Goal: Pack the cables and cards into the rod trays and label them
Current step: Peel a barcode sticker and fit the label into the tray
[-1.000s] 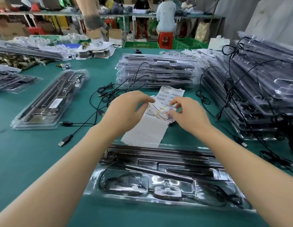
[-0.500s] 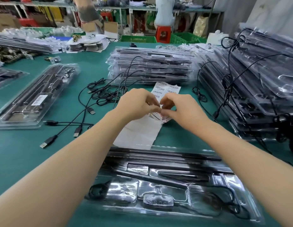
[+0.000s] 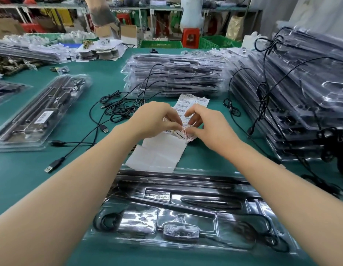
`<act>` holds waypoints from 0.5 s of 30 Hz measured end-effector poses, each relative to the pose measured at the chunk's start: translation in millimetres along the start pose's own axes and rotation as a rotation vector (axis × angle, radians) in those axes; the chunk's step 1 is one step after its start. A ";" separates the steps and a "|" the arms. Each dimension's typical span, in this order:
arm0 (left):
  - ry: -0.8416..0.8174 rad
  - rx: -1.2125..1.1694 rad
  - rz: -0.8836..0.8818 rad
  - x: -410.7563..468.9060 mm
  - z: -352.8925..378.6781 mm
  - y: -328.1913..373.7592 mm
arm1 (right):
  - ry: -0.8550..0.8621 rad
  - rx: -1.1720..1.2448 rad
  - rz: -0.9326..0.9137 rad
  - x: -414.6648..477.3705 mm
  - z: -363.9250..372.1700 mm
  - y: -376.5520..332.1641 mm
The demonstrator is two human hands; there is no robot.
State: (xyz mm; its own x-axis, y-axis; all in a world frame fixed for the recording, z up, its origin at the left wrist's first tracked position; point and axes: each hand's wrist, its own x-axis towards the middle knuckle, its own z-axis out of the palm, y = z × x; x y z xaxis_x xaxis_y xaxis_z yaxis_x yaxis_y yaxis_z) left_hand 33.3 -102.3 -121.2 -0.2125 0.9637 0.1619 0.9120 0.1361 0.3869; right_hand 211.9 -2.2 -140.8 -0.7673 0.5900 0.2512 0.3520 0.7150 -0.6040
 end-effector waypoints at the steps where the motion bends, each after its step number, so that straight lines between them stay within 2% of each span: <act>1: 0.008 0.008 0.004 -0.9 0.2 -0.6 | 0.009 -0.026 -0.003 -0.6 0.1 0.3; 6: 0.046 0.197 0.029 -4.8 0.0 6.2 | 0.070 -0.142 -0.034 -5.5 1.9 -1.8; 11: 0.179 0.428 -0.022 -2.9 12.0 23.0 | 0.087 -0.220 -0.050 -7.4 2.9 -6.8; 15: 0.194 0.444 -0.016 -3.4 14.4 24.7 | 0.079 -0.221 -0.033 -8.9 1.7 -7.9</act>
State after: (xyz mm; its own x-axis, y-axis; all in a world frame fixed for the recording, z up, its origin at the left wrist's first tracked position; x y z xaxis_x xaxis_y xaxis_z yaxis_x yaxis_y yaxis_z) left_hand 61.6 -99.0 -125.2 -0.2510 0.9058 0.3414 0.9606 0.2765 -0.0273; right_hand 215.0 -13.7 -139.5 -0.7393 0.5860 0.3317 0.4428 0.7942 -0.4161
